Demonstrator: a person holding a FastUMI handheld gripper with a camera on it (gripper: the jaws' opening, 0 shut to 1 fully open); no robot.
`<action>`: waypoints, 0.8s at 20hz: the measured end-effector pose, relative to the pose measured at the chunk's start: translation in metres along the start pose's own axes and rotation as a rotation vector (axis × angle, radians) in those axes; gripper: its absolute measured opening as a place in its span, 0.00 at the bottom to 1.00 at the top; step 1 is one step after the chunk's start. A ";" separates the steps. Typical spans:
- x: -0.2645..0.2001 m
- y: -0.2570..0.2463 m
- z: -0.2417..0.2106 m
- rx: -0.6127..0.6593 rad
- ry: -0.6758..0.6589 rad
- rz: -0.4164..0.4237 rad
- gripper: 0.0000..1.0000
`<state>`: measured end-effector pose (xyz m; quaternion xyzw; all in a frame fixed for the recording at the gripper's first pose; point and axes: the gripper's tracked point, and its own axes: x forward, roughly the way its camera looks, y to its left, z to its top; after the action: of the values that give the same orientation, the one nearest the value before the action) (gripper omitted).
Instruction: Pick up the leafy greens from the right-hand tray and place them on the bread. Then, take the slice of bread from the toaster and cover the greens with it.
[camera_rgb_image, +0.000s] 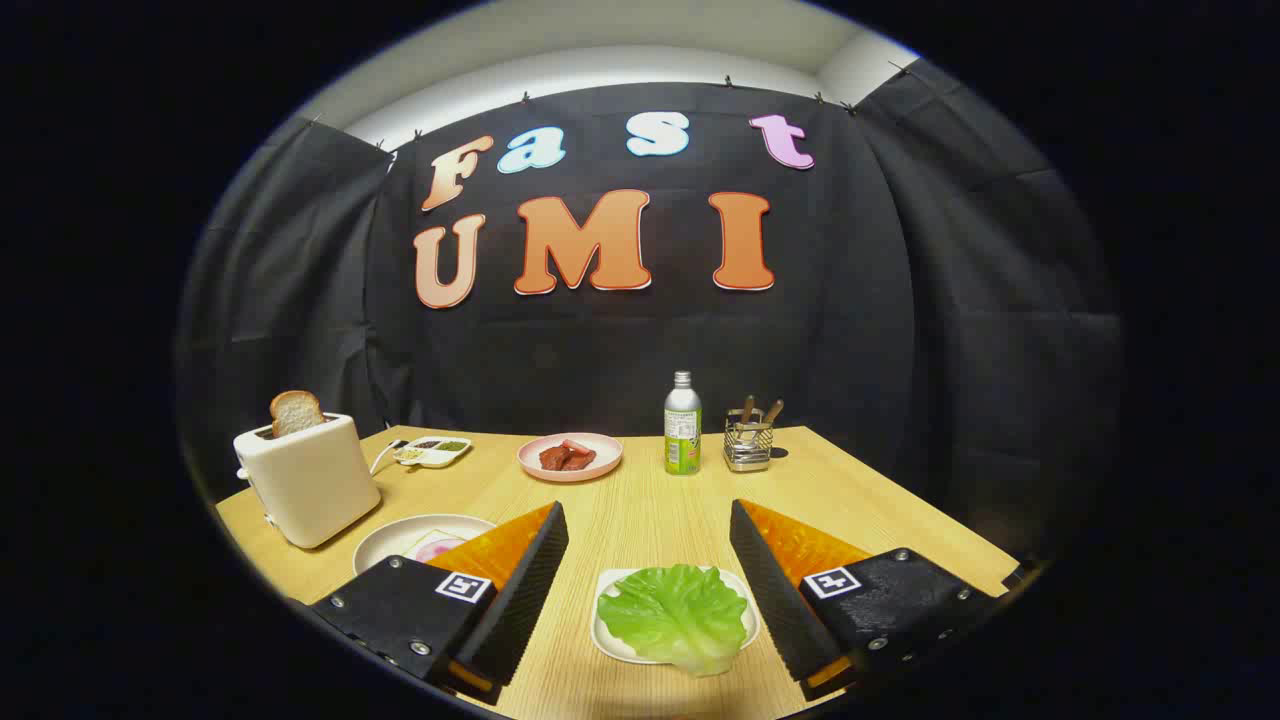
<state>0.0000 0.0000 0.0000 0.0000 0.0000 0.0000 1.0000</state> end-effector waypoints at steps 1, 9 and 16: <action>0.001 -0.003 -0.003 -0.006 0.007 -0.006 0.98; 0.005 -0.004 -0.008 0.003 0.028 -0.005 0.98; 0.014 -0.003 -0.017 -0.003 0.072 -0.006 0.98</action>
<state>0.0141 -0.0031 -0.0174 -0.0017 0.0358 -0.0031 0.9994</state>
